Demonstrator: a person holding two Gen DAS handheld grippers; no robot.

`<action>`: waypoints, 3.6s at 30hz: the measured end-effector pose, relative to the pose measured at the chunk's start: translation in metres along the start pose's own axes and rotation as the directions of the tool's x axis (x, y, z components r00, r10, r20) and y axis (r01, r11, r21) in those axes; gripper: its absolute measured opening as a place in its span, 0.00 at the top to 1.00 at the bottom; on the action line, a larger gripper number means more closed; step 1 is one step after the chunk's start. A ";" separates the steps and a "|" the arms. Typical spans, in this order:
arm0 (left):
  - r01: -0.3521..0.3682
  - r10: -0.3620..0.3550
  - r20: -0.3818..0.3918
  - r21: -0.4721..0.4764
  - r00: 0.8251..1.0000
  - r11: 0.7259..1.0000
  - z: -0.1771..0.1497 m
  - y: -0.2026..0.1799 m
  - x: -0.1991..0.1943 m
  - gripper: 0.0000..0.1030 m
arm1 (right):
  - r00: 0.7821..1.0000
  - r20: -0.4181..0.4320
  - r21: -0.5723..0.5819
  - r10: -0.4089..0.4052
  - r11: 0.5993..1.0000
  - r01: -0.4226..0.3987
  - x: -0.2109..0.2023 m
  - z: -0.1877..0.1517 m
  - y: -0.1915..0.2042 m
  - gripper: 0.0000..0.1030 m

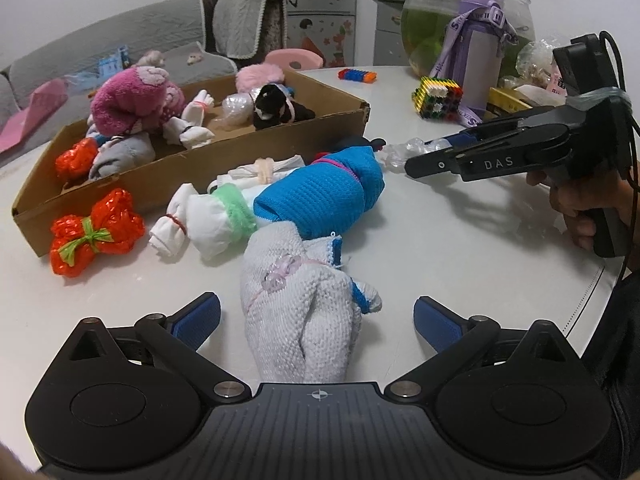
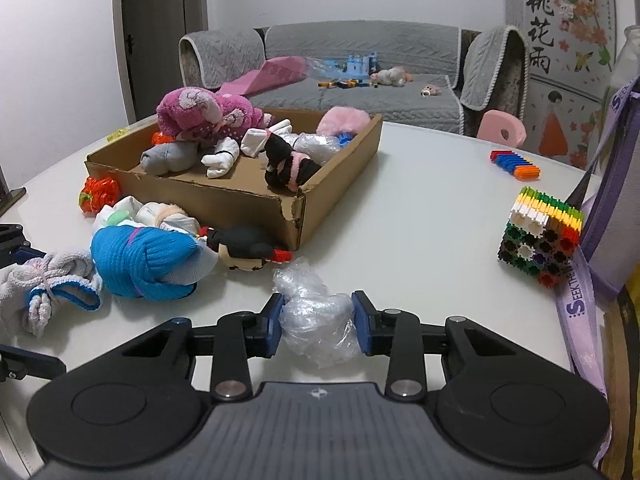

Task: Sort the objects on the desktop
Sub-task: 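Grasp the white knit sock with left gripper while right grasps clear plastic bag, then carry both items into the box and open both grippers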

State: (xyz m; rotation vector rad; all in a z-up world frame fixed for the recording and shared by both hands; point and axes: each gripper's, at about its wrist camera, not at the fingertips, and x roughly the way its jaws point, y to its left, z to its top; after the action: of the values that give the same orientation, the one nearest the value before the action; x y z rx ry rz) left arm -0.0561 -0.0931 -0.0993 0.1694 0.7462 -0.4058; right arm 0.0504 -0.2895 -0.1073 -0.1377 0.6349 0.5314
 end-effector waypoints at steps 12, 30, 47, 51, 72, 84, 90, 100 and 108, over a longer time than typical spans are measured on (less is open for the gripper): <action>-0.006 0.007 0.010 -0.039 1.000 0.999 -0.003 0.001 -0.019 0.47 | 1.000 0.006 0.043 0.008 0.999 -0.008 -0.006 -0.002 -0.001 0.70; -0.078 0.082 0.044 -0.087 0.996 0.993 -0.010 0.035 -0.074 0.48 | 0.995 0.103 0.106 0.005 0.994 -0.016 -0.031 0.000 -0.007 0.70; -0.190 0.210 0.138 -0.143 0.968 0.971 0.064 0.118 -0.097 0.48 | 0.967 0.251 0.192 0.036 0.977 -0.087 -0.054 0.045 -0.026 0.70; -0.204 0.225 0.157 -0.138 0.962 0.969 0.092 0.132 -0.091 0.48 | 0.962 0.268 0.162 0.056 0.982 -0.102 -0.048 0.063 -0.020 0.70; -0.225 0.239 0.115 -0.122 0.964 0.967 0.157 0.190 -0.017 0.48 | 0.959 0.233 0.052 0.159 0.983 -0.175 0.026 0.149 0.010 0.70; -0.212 0.223 0.057 -0.155 0.973 0.965 0.164 0.219 0.026 0.48 | 0.984 0.118 0.011 0.135 0.990 -0.137 0.082 0.161 0.025 0.70; -0.220 0.228 0.031 -0.170 0.973 0.961 0.160 0.226 0.046 0.48 | 0.993 0.063 -0.025 0.104 0.994 -0.103 0.106 0.164 0.033 0.70; -0.219 0.220 -0.018 -0.177 0.975 0.960 0.153 0.226 0.064 0.48 | 0.999 -0.014 -0.055 0.048 0.997 -0.048 0.123 0.157 0.039 0.70; -0.220 0.217 -0.037 -0.184 0.975 0.958 0.154 0.225 0.064 0.35 | 0.999 -0.039 -0.092 0.004 0.996 -0.007 0.124 0.157 0.044 0.67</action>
State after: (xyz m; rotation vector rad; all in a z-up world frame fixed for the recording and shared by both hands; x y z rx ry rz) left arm 0.1761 0.0475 -0.0307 0.0767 0.7684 -0.1223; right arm 0.1952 -0.1545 -0.0545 -0.2337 0.6486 0.5645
